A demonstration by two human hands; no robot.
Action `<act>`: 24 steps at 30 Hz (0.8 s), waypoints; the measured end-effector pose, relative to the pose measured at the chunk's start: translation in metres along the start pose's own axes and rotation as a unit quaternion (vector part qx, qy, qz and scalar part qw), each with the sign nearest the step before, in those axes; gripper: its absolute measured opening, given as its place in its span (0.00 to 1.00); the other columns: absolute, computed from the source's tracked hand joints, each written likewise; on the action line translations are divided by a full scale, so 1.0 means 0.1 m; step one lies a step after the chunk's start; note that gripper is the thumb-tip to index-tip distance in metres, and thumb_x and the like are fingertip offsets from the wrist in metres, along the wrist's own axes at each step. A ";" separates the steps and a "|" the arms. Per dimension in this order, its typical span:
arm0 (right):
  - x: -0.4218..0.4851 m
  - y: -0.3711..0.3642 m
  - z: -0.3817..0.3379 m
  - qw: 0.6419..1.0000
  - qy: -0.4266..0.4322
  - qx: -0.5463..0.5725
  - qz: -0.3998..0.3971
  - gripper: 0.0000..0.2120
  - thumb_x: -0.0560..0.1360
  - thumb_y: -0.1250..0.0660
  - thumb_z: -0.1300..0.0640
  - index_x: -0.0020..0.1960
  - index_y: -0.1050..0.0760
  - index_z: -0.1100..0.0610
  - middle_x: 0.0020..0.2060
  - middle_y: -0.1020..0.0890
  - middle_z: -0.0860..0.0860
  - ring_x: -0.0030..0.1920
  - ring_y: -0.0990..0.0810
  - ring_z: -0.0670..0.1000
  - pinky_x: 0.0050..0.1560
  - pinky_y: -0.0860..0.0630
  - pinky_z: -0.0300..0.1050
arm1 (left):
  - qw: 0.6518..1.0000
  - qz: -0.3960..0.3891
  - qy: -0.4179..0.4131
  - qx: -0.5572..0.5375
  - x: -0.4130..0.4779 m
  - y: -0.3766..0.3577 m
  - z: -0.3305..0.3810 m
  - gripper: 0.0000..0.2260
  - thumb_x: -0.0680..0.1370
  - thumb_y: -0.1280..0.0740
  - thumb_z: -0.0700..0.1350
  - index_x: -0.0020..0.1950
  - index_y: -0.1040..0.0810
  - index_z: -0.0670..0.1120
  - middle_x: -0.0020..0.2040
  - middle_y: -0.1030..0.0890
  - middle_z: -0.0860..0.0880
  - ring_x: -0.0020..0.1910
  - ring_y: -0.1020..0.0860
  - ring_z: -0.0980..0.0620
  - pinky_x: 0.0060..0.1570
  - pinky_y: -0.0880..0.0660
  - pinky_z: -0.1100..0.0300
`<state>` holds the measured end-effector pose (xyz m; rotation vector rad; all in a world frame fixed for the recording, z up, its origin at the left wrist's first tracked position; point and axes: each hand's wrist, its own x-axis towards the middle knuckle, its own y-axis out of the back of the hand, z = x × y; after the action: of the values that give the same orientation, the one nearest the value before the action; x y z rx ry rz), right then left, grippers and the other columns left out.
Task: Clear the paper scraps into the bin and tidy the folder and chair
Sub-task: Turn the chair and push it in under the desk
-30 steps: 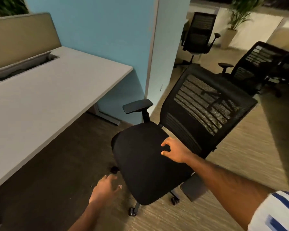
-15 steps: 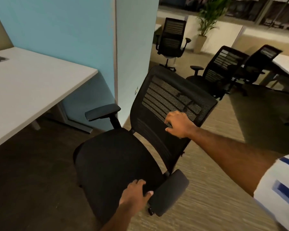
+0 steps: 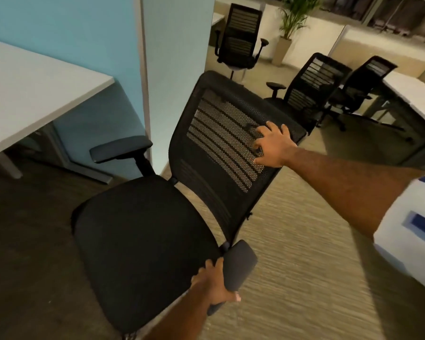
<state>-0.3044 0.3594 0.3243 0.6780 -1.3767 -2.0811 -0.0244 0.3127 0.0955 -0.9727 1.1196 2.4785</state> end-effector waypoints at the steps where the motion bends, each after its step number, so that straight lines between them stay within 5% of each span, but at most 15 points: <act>1: 0.01 -0.04 0.01 1.000 0.003 -0.010 -0.002 0.24 0.71 0.32 0.39 0.64 0.24 0.47 0.76 0.42 0.55 0.77 0.52 0.62 0.73 0.54 0.70 | 1.000 -0.005 0.007 0.010 0.01 -0.03 -0.01 0.56 0.61 0.27 0.70 0.79 0.54 0.55 0.73 0.39 0.43 0.69 0.34 0.37 0.64 0.32 0.39; 7: 0.03 -0.18 0.07 0.997 0.012 -0.055 0.053 0.26 0.69 0.29 0.45 0.66 0.26 0.48 0.77 0.45 0.56 0.78 0.53 0.59 0.75 0.54 0.65 | 0.996 -0.013 0.053 0.077 0.11 -0.17 0.00 0.51 0.72 0.29 0.61 0.78 0.66 0.58 0.76 0.45 0.43 0.70 0.36 0.38 0.64 0.33 0.39; 14: 0.06 -0.11 0.25 0.995 -0.077 -0.025 0.056 0.54 0.59 0.24 0.35 0.77 0.47 0.44 0.79 0.56 0.54 0.77 0.56 0.67 0.73 0.52 0.72 | 0.996 0.029 0.075 0.050 0.13 -0.25 -0.03 0.54 0.70 0.27 0.61 0.79 0.64 0.51 0.75 0.40 0.44 0.72 0.35 0.42 0.65 0.32 0.42; 24: -0.01 -0.06 0.22 0.989 -0.139 0.001 0.043 0.59 0.55 0.24 0.31 0.76 0.52 0.39 0.77 0.52 0.66 0.74 0.48 0.72 0.69 0.45 0.74 | 0.992 0.052 0.106 0.044 0.08 -0.35 -0.04 0.51 0.71 0.28 0.61 0.80 0.61 0.50 0.74 0.40 0.43 0.72 0.38 0.42 0.65 0.34 0.42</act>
<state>-0.3200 0.3766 0.3264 0.3299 -1.5279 -2.1661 -0.0116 0.3330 0.0682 -1.2024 1.3643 2.4257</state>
